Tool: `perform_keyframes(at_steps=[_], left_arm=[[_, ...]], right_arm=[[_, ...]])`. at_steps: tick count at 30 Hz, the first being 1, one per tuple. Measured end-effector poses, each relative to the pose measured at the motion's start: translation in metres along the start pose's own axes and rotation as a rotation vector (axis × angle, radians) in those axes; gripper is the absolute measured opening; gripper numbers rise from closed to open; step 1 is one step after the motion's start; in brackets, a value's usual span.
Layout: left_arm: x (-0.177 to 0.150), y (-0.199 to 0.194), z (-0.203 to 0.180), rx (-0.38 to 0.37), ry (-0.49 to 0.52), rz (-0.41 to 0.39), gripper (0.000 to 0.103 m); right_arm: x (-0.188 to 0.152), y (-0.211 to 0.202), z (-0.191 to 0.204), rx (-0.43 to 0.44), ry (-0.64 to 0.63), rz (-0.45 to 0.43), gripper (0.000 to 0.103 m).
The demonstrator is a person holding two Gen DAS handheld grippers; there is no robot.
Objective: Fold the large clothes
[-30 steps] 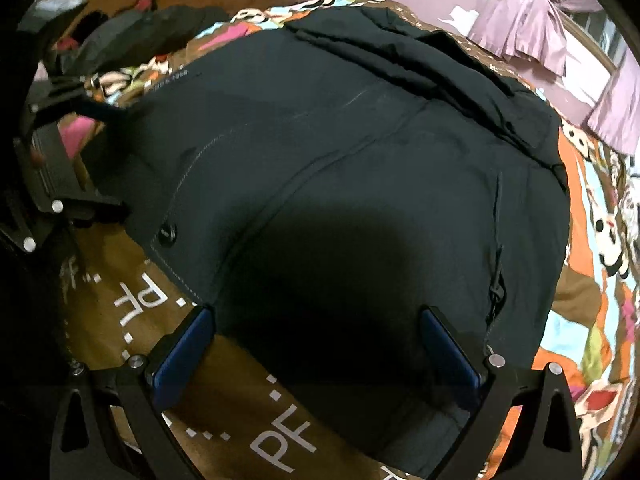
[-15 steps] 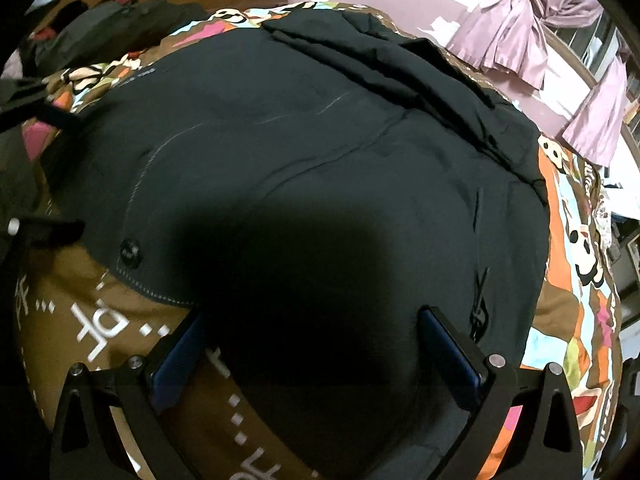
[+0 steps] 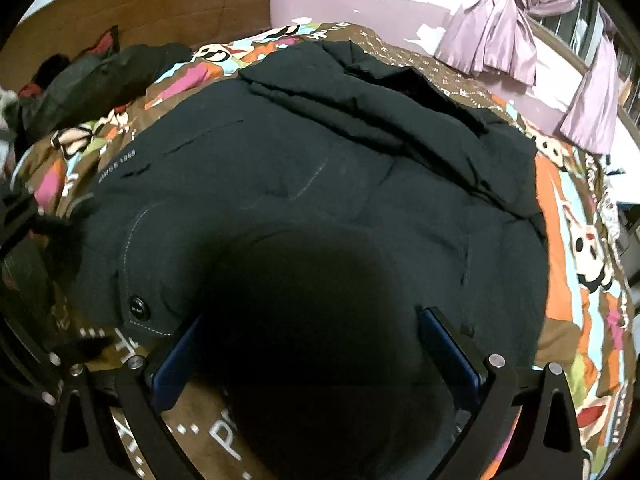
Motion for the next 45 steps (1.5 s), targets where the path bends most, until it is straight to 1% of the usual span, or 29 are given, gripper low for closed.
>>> perform_keyframes(at_steps=[3, 6, 11, 14, 16, 18, 20, 21, 24, 26, 30, 32, 34, 37, 41, 44, 45], left_arm=[[-0.003, 0.010, 0.002, 0.036, 0.021, 0.025, 0.101], [-0.004, 0.017, 0.005, 0.078, 0.039, 0.019, 0.101], [0.000, 0.021, 0.017, 0.144, 0.040, -0.008, 0.101], [0.004, 0.016, 0.027, 0.203, 0.039, -0.039, 0.100], [0.007, 0.013, 0.031, 0.208, 0.034, -0.055, 0.092], [0.012, 0.009, 0.034, 0.216, 0.036, -0.075, 0.076], [0.019, 0.003, 0.035, 0.231, 0.041, -0.109, 0.068], [0.022, 0.000, 0.034, 0.236, 0.043, -0.122, 0.064], [0.030, -0.007, 0.029, 0.249, 0.050, -0.161, 0.061], [0.035, -0.011, 0.029, 0.251, 0.046, -0.182, 0.058], [0.045, -0.023, 0.021, 0.223, 0.047, -0.221, 0.049], [0.051, -0.031, 0.019, 0.229, 0.062, -0.251, 0.049], [0.061, -0.038, 0.020, 0.216, 0.051, -0.276, 0.048], [0.082, -0.053, 0.020, 0.193, 0.039, -0.330, 0.048], [0.110, -0.062, 0.017, 0.183, 0.058, -0.381, 0.048], [0.131, -0.069, 0.015, 0.172, 0.068, -0.410, 0.048], [0.136, -0.071, 0.015, 0.166, 0.067, -0.420, 0.048]], right_arm=[[0.001, 0.004, 0.000, 0.012, 0.030, 0.006, 0.103], [-0.005, 0.003, -0.001, 0.023, 0.060, 0.008, 0.103], [-0.014, 0.001, -0.002, 0.040, 0.104, 0.016, 0.103], [-0.018, -0.001, -0.001, 0.041, 0.116, 0.019, 0.103], [-0.019, -0.002, -0.001, 0.045, 0.127, 0.020, 0.103], [-0.021, -0.005, -0.001, 0.054, 0.145, 0.020, 0.103], [-0.023, -0.008, -0.001, 0.065, 0.161, 0.021, 0.103], [-0.025, -0.010, -0.001, 0.069, 0.168, 0.021, 0.103], [-0.031, -0.015, 0.000, 0.080, 0.179, 0.023, 0.103], [-0.035, -0.018, 0.001, 0.084, 0.183, 0.021, 0.103], [-0.047, -0.027, 0.005, 0.067, 0.172, 0.011, 0.103], [-0.050, -0.034, 0.007, 0.057, 0.158, -0.008, 0.103], [-0.051, -0.040, 0.007, 0.045, 0.150, -0.026, 0.103], [-0.053, -0.045, 0.005, -0.009, 0.138, -0.037, 0.103], [-0.047, -0.054, 0.005, -0.070, 0.097, -0.086, 0.103], [-0.048, -0.052, 0.010, -0.089, 0.060, -0.082, 0.103], [-0.051, -0.048, 0.009, -0.123, 0.039, -0.060, 0.103]])
Point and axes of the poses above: each gripper's, at about its wrist camera, not at the fingertips, and y roughly the way its jaws point, z to its left, x to its top, the point moved 10 cm from there along y, roughly the way its jaws point, and after that the axes turned 11 degrees about -z, right-handed, at the moved point
